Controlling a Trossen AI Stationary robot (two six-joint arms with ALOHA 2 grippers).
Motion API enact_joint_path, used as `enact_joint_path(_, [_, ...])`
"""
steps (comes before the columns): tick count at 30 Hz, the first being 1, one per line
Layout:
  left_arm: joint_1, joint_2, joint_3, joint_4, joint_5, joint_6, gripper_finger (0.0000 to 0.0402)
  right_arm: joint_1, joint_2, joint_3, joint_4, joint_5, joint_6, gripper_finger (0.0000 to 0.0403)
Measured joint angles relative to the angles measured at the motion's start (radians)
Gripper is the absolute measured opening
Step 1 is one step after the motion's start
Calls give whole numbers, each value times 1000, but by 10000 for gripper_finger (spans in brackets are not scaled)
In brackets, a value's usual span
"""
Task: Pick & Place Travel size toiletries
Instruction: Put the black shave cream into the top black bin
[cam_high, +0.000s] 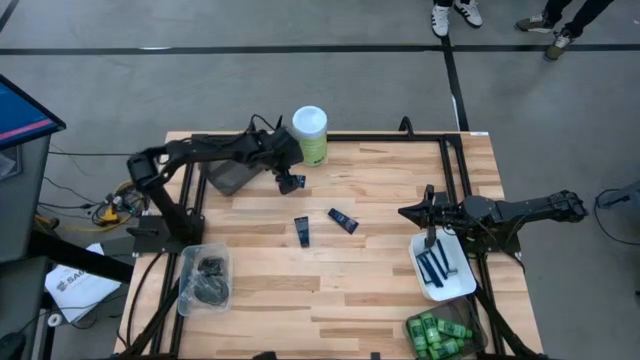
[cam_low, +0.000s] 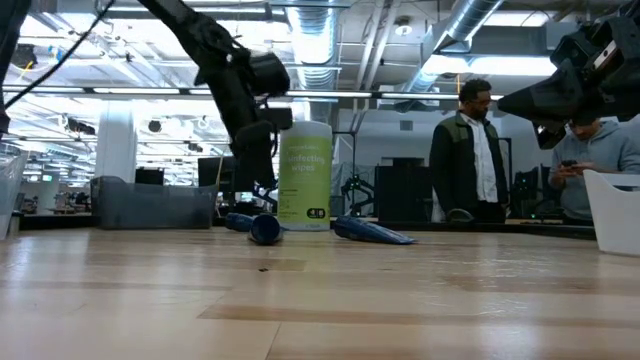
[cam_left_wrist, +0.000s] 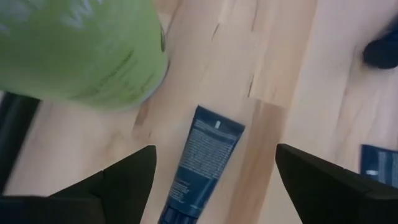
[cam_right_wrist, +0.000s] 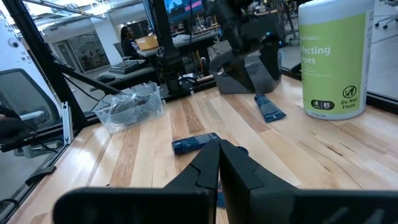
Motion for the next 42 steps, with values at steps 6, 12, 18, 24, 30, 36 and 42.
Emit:
enact_joint_path(6, [24, 72, 4, -7, 5, 1, 325, 0, 0, 0, 0, 0, 0, 5])
enact_joint_path(12, [32, 145, 4, -15, 7, 1, 325, 0, 0, 0, 0, 0, 0, 5])
enact_joint_path(18, [28, 194, 7, -57, 42, -1, 322, 0, 0, 0, 0, 0, 0, 5])
enact_joint_path(24, [-13, 187, 5, -77, 47, -7, 285, 0, 0, 0, 0, 0, 0, 5])
enact_joint_path(30, [-21, 186, 4, -87, 47, -60, 207, 0, 0, 0, 0, 0, 0, 5])
enact_joint_path(36, [-16, 185, 3, -91, 48, -143, 129, 0, 0, 0, 0, 0, 0, 5])
enact_joint_path(42, [-32, 174, 0, -102, 55, -192, 113, 0, 0, 0, 0, 0, 0, 5])
